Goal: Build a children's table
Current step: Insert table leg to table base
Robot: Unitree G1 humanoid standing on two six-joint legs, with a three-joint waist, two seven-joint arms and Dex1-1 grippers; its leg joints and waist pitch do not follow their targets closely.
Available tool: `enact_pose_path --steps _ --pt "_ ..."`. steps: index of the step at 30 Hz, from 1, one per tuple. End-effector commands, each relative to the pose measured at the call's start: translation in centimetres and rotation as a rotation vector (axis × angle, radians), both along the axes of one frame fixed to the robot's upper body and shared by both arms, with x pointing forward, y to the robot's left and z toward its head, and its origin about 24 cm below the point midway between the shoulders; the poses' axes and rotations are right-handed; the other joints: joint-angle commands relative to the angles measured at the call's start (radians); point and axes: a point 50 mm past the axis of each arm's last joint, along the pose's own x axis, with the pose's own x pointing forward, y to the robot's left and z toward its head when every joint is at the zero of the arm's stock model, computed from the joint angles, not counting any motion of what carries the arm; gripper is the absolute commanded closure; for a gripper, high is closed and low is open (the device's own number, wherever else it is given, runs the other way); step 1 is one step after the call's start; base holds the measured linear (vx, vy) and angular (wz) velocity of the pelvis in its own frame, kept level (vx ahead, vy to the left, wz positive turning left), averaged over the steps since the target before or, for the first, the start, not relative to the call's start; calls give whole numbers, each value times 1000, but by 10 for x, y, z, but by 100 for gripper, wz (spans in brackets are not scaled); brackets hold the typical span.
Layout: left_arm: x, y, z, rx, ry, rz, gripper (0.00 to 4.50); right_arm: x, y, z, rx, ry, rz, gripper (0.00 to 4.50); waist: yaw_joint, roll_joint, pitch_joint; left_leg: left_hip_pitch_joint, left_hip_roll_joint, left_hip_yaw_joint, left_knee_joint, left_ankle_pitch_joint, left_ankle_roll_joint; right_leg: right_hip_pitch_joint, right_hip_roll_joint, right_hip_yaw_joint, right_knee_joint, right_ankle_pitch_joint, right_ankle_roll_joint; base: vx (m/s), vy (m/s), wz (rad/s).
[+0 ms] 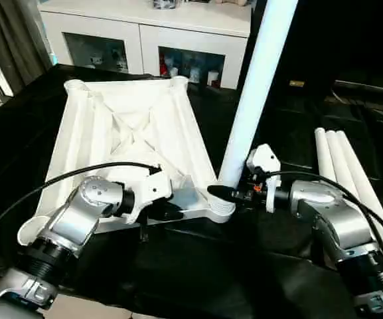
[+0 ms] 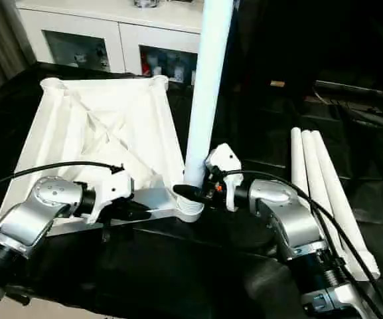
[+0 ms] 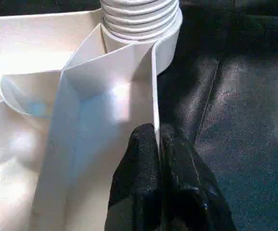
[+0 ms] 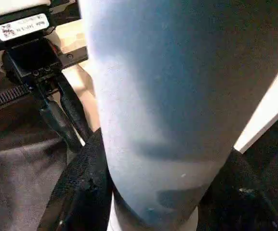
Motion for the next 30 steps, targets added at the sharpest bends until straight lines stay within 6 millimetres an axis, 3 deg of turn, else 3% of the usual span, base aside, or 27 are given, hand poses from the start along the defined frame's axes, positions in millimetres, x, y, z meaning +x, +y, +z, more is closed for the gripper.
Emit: enact_pose_path --steps 1,6,17,22,27,30 --pt "-7 -10 4 -7 6 -94 450 -10 -4 -31 -72 171 -1 262 4 5 -52 0 64 -19 -68 -74 53 56 -89 55 -61 -94 -248 0 0 0" --pt "-9 -10 1 0 -8 -100 450 -10 0 -21 32 128 15 262 4 3 -53 0 64 -18 -67 -75 54 56 -88 55 -60 -84 -248 0 0 0" --pt "-9 -10 -1 15 -35 -98 450 -27 4 -18 23 26 171 262 14 -2 -52 3 65 -17 -68 -89 57 53 -89 55 -63 -113 -234 0 0 0" --pt "-11 -4 -3 26 -34 -93 450 -29 -1 -28 6 33 139 262 14 1 -50 2 65 -19 -70 -111 48 52 -89 55 -68 -153 -225 0 0 0" --pt "-10 -4 -3 22 -33 -95 450 -28 -2 -31 3 47 128 262 10 2 -50 2 65 -20 -70 -108 48 52 -88 54 -66 -131 -231 0 0 0" --pt "-8 -4 -3 19 -34 -88 450 -33 -5 -44 -18 80 125 262 9 4 -46 2 65 -20 -72 -125 47 51 -87 54 -69 -152 -231 0 0 0"
